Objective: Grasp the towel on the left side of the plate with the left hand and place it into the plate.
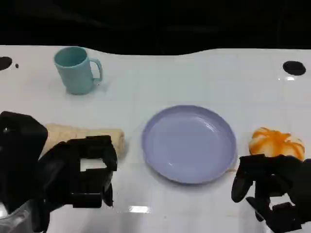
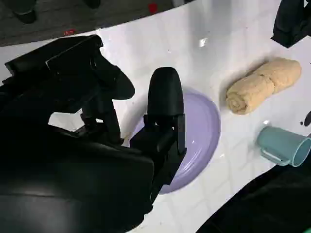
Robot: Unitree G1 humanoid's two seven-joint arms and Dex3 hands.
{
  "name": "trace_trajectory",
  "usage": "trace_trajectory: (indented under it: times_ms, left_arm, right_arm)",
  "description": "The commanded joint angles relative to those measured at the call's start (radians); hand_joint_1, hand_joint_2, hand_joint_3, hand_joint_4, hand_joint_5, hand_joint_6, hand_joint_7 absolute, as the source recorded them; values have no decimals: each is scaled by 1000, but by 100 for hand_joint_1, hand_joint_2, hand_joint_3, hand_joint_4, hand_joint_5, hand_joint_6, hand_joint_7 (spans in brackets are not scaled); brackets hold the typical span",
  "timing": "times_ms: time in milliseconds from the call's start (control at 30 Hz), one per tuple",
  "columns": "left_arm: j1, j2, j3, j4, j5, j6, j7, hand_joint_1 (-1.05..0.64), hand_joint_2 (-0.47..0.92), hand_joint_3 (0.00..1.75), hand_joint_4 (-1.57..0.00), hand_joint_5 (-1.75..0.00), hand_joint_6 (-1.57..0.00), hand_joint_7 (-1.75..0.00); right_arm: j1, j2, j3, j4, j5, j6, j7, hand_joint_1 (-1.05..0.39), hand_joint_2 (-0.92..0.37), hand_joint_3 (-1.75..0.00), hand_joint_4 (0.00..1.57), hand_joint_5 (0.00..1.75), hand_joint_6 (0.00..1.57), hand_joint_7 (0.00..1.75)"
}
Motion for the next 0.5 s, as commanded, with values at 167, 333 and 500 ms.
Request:
trace_trajectory:
  times_ms: [167, 333, 500]
  left_arm:
    - [0, 20, 6, -9, 2, 0, 4, -10, 43, 141, -88, -175, -78, -170]
    - [-5, 16, 6, -9, 0, 13, 11, -8, 43, 141, -89, -175, -80, -170]
    - [-2, 19, 8, 0, -2, -1, -2, -8, 43, 142, -90, -175, -81, -170]
  right_arm:
    - [-9, -6, -7, -9, -2, 3, -4, 4, -57, -107, 70, 168, 68, 145]
    - [-9, -5, -9, -10, 2, 7, -3, 3, -58, -108, 69, 169, 68, 145]
    - [-8, -5, -8, -11, 1, 5, -3, 4, -58, -107, 69, 169, 68, 145]
